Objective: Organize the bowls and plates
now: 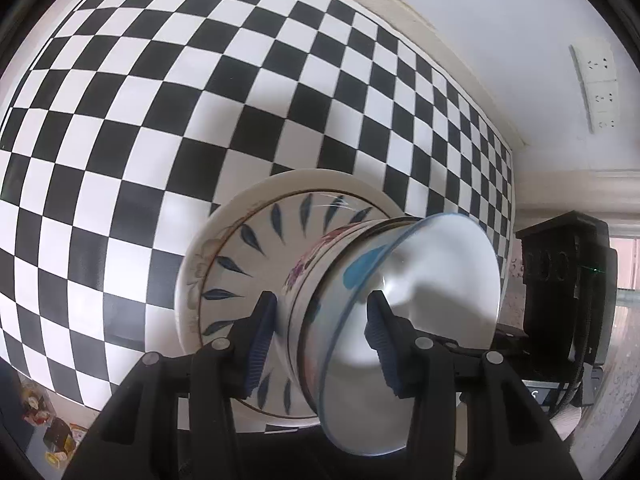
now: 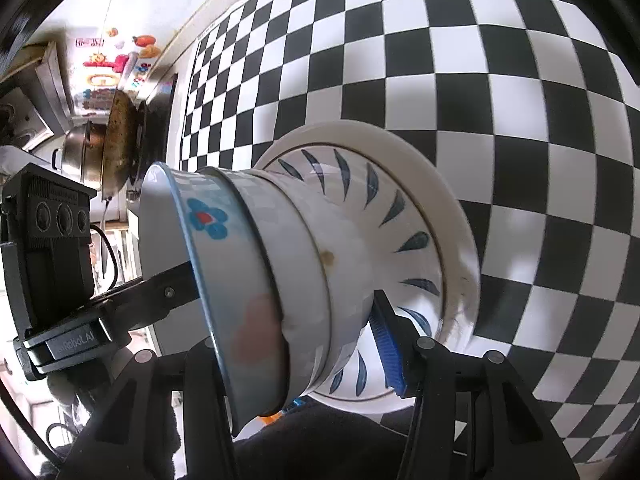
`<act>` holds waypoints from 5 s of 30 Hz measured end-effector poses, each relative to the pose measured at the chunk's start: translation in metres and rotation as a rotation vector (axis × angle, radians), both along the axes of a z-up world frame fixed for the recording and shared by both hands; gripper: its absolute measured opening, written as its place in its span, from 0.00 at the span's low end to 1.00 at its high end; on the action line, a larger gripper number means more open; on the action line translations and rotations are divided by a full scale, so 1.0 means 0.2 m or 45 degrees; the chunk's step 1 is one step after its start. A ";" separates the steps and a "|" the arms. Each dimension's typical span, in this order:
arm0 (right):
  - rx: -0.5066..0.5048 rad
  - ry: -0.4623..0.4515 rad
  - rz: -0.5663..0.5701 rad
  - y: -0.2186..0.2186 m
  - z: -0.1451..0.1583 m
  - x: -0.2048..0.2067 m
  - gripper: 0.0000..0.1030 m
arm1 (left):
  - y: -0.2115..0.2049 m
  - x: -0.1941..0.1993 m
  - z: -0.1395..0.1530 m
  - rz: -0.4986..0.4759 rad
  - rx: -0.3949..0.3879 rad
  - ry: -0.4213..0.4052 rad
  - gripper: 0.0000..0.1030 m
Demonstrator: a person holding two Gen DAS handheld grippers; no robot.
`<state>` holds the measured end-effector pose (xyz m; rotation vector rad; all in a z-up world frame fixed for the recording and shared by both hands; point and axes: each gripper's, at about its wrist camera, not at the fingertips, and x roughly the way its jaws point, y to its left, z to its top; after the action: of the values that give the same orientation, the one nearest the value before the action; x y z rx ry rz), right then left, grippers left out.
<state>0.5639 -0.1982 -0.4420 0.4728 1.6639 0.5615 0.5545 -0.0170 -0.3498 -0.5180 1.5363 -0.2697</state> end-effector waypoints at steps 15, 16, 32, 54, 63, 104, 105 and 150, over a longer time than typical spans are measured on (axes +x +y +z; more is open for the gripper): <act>-0.019 0.020 0.030 0.08 -0.05 0.02 0.51 | 0.04 -0.02 -0.06 0.006 0.023 0.017 0.41; -0.020 0.019 0.032 0.08 -0.05 0.02 0.51 | 0.04 -0.02 -0.06 0.008 0.026 0.014 0.41; -0.075 0.001 0.032 0.09 -0.02 0.02 0.51 | 0.01 -0.02 -0.06 -0.011 0.050 0.015 0.41; -0.196 -0.098 0.041 0.10 0.12 -0.02 0.51 | -0.05 -0.02 0.05 -0.062 0.228 -0.108 0.42; -0.462 -0.317 0.041 0.08 0.35 -0.12 0.55 | -0.01 -0.15 0.25 -0.043 0.476 -0.294 0.44; -0.813 -1.155 -0.408 0.01 1.60 -1.13 1.00 | -0.05 -0.97 1.20 0.034 0.706 -1.010 0.99; -0.813 -1.158 -0.408 0.00 1.62 -1.16 1.00 | -0.05 -1.01 1.22 0.038 0.707 -1.017 0.99; -0.864 -1.324 -0.623 0.53 2.16 -2.84 1.00 | 0.49 -2.35 1.64 -0.032 0.714 -1.220 0.99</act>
<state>-0.0032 -0.0919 -0.0097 0.0284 0.6120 -0.1551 0.0847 0.0807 -0.0222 0.0976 0.6237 -0.0674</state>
